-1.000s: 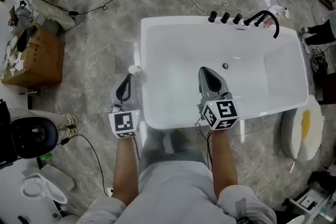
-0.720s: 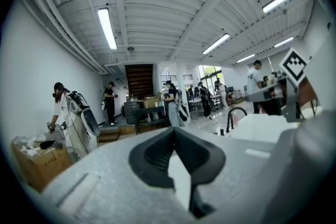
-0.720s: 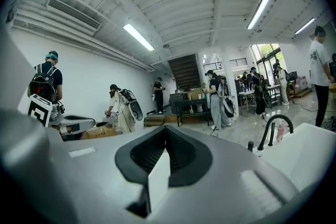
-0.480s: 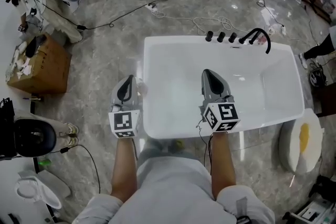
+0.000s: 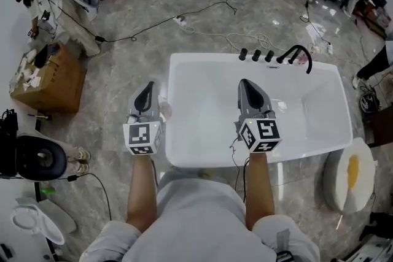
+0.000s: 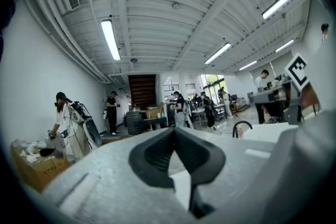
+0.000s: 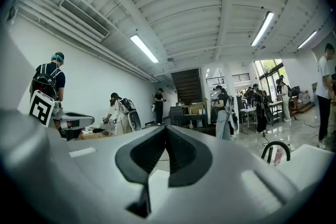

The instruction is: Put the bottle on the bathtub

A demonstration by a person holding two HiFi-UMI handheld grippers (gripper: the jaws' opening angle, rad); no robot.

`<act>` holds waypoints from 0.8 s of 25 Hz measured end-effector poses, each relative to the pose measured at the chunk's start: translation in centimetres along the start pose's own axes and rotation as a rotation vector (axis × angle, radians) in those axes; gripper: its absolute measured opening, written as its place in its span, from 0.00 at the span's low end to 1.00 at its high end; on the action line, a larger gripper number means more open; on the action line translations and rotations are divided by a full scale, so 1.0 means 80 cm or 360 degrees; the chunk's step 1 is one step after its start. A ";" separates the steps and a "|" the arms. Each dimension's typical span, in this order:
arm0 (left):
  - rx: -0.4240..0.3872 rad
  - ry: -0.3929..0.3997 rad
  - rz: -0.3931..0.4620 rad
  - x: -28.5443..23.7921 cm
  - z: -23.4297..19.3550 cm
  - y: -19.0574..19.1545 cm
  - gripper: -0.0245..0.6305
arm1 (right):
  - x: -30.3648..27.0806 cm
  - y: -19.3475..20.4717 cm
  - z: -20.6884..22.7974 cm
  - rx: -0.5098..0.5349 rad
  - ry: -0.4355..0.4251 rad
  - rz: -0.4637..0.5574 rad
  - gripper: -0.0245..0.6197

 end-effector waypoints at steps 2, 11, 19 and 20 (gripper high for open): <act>0.0001 0.0002 0.0009 0.001 0.003 -0.004 0.04 | 0.003 -0.003 0.002 0.0007 0.0003 0.0009 0.04; -0.0026 0.0003 0.0052 0.006 0.007 -0.022 0.04 | 0.008 -0.015 -0.001 0.0027 -0.0010 0.0036 0.04; -0.0041 -0.0009 0.0074 0.013 0.009 -0.028 0.04 | 0.012 -0.018 -0.004 0.0038 -0.0029 0.0048 0.04; -0.0042 -0.0013 0.0073 0.014 0.006 -0.028 0.04 | 0.011 -0.019 -0.006 0.0038 -0.0030 0.0049 0.04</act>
Point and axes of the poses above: the fingertips, and each gripper's own axes: x backward along the fingers, z to its right, y out of its underside, the point moved 3 cm from there along x, backward along the fingers, and after that the axes turned 11 degrees about z, right-handed, at the moved point
